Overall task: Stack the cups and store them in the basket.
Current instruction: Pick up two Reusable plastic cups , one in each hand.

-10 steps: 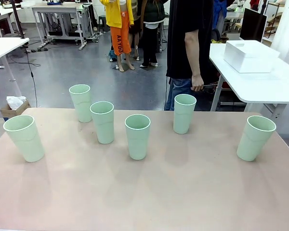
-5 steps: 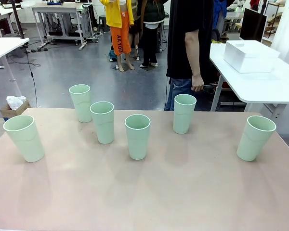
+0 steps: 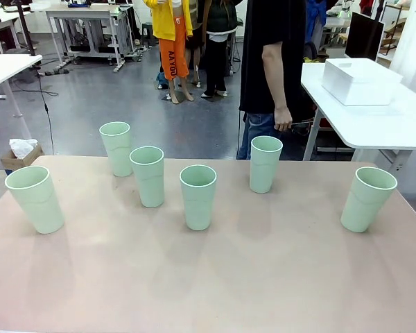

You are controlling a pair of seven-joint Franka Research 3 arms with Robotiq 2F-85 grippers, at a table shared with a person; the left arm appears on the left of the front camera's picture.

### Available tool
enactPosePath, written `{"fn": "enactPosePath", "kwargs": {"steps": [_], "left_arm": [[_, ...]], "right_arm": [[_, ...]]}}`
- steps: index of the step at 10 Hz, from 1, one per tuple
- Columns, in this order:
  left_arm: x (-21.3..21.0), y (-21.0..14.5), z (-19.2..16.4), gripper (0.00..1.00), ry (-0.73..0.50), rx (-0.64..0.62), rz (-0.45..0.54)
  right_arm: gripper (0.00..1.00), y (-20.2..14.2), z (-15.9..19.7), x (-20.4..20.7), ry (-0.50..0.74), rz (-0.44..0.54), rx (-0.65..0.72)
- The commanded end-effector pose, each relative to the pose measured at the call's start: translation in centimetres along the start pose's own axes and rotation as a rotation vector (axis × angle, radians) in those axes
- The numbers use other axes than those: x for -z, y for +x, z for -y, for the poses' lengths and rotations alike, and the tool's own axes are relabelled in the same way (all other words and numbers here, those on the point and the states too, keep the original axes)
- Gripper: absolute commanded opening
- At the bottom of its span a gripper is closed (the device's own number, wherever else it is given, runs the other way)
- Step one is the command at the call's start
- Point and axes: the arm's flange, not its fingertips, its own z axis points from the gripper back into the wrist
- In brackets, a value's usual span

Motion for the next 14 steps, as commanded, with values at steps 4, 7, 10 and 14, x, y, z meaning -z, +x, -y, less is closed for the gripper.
{"fn": "enactPosePath", "kwargs": {"steps": [4, 7, 10, 14], "left_arm": [[-0.07, 0.29, 0.11, 1.0, 0.002, 0.007, 0.0], [-0.07, 0.29, 0.11, 1.0, 0.002, 0.007, 0.0], [-0.07, 0.29, 0.11, 1.0, 0.002, 0.007, 0.0], [-0.07, 0.29, 0.11, 1.0, 0.002, 0.007, 0.0]], "right_arm": [[1.0, 0.17, -0.03, -0.1, -0.002, 0.001, -0.003], [1.0, 0.17, -0.03, -0.1, -0.002, 0.001, -0.003], [1.0, 0.17, -0.03, -0.1, -0.002, 0.001, -0.003], [1.0, 0.17, -0.03, -0.1, -0.002, 0.001, -0.003]]}}
